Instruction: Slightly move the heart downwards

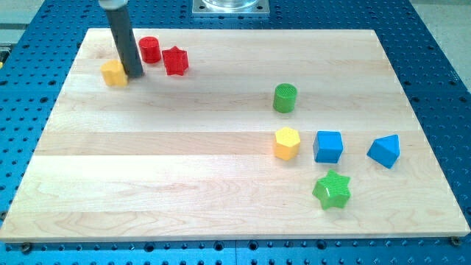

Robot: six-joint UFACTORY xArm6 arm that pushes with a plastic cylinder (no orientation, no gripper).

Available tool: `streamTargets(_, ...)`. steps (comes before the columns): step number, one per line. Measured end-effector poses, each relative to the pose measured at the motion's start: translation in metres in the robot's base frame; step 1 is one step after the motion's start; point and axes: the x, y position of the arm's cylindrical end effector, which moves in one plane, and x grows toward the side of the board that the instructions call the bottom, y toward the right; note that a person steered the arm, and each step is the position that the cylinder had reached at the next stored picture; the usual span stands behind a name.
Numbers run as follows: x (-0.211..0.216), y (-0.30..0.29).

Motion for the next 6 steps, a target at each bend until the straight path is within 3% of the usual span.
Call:
streamTargets(1,0.049,0.017)
streamTargets(2,-0.036,0.028)
streamTargets(3,-0.05,-0.025)
streamTargets(4,0.007,-0.015)
streamTargets(5,0.049,0.07)
streamTargets(6,-0.008,0.063)
